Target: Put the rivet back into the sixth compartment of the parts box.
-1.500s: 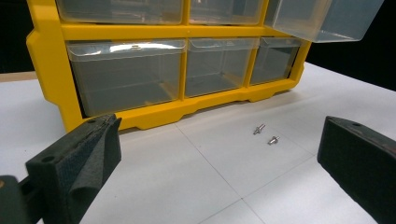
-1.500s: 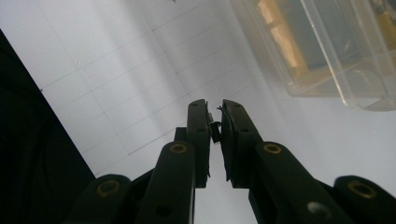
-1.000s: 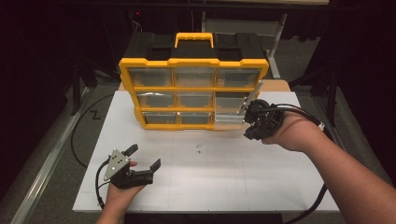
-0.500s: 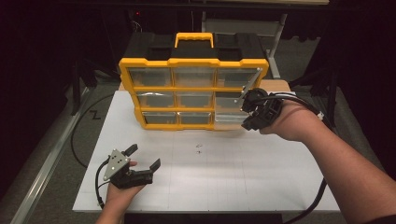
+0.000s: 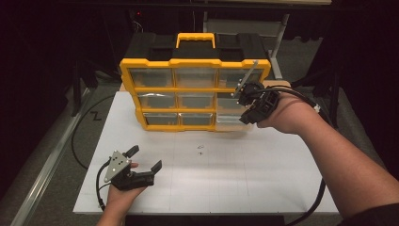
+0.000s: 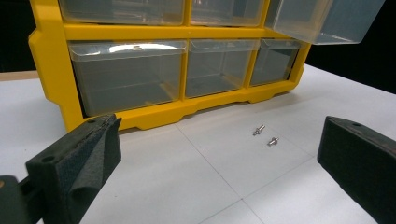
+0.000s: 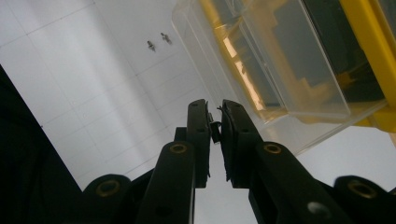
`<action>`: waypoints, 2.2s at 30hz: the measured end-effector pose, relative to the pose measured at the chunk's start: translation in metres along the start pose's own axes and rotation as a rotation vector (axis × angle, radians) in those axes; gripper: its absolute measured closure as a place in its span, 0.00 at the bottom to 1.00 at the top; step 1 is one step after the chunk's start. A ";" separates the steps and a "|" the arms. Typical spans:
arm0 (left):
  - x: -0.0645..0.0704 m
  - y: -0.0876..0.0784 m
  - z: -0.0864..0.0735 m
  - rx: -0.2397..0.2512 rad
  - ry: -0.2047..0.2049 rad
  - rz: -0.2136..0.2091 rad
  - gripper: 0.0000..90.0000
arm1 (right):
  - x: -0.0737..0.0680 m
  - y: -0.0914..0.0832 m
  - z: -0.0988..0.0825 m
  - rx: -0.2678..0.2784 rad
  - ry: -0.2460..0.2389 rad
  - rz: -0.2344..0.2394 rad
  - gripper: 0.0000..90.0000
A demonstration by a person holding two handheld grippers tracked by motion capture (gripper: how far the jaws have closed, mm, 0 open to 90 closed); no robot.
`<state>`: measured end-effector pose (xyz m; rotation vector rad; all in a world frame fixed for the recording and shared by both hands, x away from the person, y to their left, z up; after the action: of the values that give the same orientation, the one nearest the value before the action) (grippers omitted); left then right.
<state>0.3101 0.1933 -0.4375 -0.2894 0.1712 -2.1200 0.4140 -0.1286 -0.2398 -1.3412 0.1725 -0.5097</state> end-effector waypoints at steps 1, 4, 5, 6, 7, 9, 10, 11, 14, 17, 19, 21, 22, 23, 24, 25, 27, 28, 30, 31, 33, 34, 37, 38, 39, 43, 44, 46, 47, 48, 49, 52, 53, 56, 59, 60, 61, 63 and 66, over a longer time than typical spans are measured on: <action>0.000 0.000 0.000 0.000 0.000 0.000 0.00 | 0.001 0.000 0.001 -0.004 -0.003 -0.001 0.94; 0.000 0.000 0.000 0.001 -0.001 0.001 0.00 | 0.003 0.002 0.004 -0.008 -0.005 -0.002 0.94; -0.001 0.000 0.000 -0.002 0.001 0.001 0.00 | 0.003 0.003 0.005 -0.008 -0.002 -0.001 0.94; -0.001 0.000 0.000 0.000 0.000 0.000 0.00 | 0.004 0.004 0.006 -0.007 -0.003 -0.003 0.94; -0.001 0.000 0.000 0.000 0.000 0.000 0.00 | 0.004 0.004 0.007 -0.005 0.002 -0.002 0.94; -0.001 0.000 0.000 0.000 0.000 0.000 0.00 | 0.006 0.004 0.009 -0.006 0.000 -0.005 0.94; -0.001 0.000 0.000 0.000 0.000 0.000 0.00 | 0.007 0.005 0.010 -0.005 -0.003 -0.006 0.94; -0.001 0.000 0.000 0.000 0.000 0.000 0.00 | 0.008 0.005 0.010 -0.005 -0.003 -0.005 0.94; -0.001 0.000 0.000 0.001 -0.004 0.001 0.00 | 0.011 0.005 0.012 -0.002 0.000 -0.011 0.94; -0.001 0.000 0.000 0.001 -0.006 0.001 0.00 | 0.014 0.006 0.014 -0.002 0.000 -0.016 0.94; -0.001 0.000 0.000 0.001 -0.006 0.001 0.00 | 0.016 0.006 0.015 -0.005 0.006 -0.019 0.94; -0.001 0.000 0.000 0.000 -0.006 0.000 0.00 | 0.018 0.007 0.016 -0.009 0.012 -0.019 0.94; -0.001 0.000 0.000 0.003 -0.010 0.002 0.00 | 0.019 0.008 0.016 -0.010 0.009 -0.017 0.94; -0.002 0.000 0.000 0.001 -0.010 0.002 0.00 | 0.020 0.009 0.017 -0.011 0.007 -0.018 0.94; -0.002 0.000 0.000 0.003 -0.010 0.002 0.00 | 0.020 0.009 0.018 -0.016 0.010 -0.016 0.94; -0.002 0.000 0.000 0.003 -0.010 0.002 0.00 | 0.020 0.010 0.019 -0.016 0.009 -0.017 0.94; -0.002 0.000 0.000 0.002 -0.010 0.001 0.00 | 0.021 0.011 0.020 -0.016 0.007 -0.018 0.94; -0.002 0.000 0.000 -0.001 -0.008 0.001 0.00 | 0.021 0.012 0.021 -0.019 0.010 -0.018 0.94; -0.001 0.000 0.000 0.002 -0.010 0.000 0.00 | 0.022 0.013 0.022 -0.018 0.011 -0.016 0.94; -0.001 0.000 0.000 0.004 -0.010 0.000 0.00 | 0.023 0.014 0.023 -0.018 0.006 -0.016 0.94; -0.001 0.000 0.000 0.002 -0.010 0.000 0.00 | 0.024 0.016 0.024 -0.020 0.015 -0.018 0.93; -0.002 0.000 0.000 0.004 -0.011 0.000 0.00 | 0.024 0.017 0.025 -0.021 0.014 -0.018 0.93; -0.002 0.000 0.000 0.005 -0.011 0.000 0.00 | 0.025 0.019 0.026 -0.024 0.012 -0.019 0.93; -0.002 0.000 0.000 0.006 -0.011 0.000 0.00 | 0.025 0.019 0.026 -0.026 0.012 -0.019 0.93; -0.002 0.000 0.000 0.004 -0.010 0.001 0.00 | 0.025 0.019 0.026 -0.024 0.013 -0.019 0.93; -0.001 0.000 0.000 0.004 -0.009 0.000 0.00 | 0.026 0.019 0.027 -0.021 0.016 -0.021 0.93; -0.001 0.000 0.000 0.005 -0.010 0.000 0.00 | 0.026 0.019 0.027 -0.020 0.015 -0.020 0.93; -0.002 0.000 0.000 0.004 -0.010 0.001 0.00 | 0.026 0.019 0.026 -0.023 0.013 -0.020 0.93; -0.002 0.000 0.000 0.005 -0.010 0.001 0.00 | 0.026 0.019 0.026 -0.024 0.019 -0.025 0.89; -0.002 0.000 0.000 0.004 -0.010 0.001 0.00 | 0.027 0.019 0.026 -0.016 0.021 -0.030 0.85; -0.002 0.000 0.000 0.004 -0.010 0.001 0.00 | 0.028 0.019 0.027 -0.014 0.024 -0.031 0.82; -0.002 0.000 0.000 0.004 -0.009 0.002 0.00 | 0.028 0.015 0.027 0.001 0.034 -0.035 0.78; -0.002 0.000 0.000 0.004 -0.009 0.001 0.00 | 0.028 0.013 0.026 0.004 0.034 -0.035 0.77; -0.002 0.000 0.000 0.000 -0.005 -0.001 0.00 | 0.026 0.009 0.025 0.012 0.038 -0.034 0.75; -0.001 0.000 0.000 0.000 -0.004 -0.002 0.00 | 0.021 0.005 0.022 0.012 0.034 -0.032 0.74; -0.001 0.000 0.000 0.000 -0.003 -0.002 0.00 | 0.020 0.004 0.020 0.013 0.034 -0.034 0.74; -0.001 0.000 -0.001 -0.001 -0.004 -0.002 0.00 | 0.018 0.003 0.019 0.010 0.032 -0.032 0.73; -0.001 0.000 0.000 -0.001 -0.003 -0.002 0.00 | 0.014 0.001 0.017 0.015 0.028 -0.031 0.73; -0.001 0.000 -0.001 -0.001 -0.003 -0.001 0.00 | 0.007 0.001 0.014 0.016 0.014 -0.028 0.71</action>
<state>0.3107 0.1939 -0.4382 -0.2927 0.1704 -2.1209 0.4257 -0.1194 -0.2362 -1.3267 0.1610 -0.5433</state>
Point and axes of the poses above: each handheld gripper's, and its own axes: y roughly forward along the jaws, z roughly out of its top, x roughly to its right, the point moved 4 cm from there along y, roughly forward along the jaws, and after that the axes turned 1 degree about -x, right-handed, at the moved point
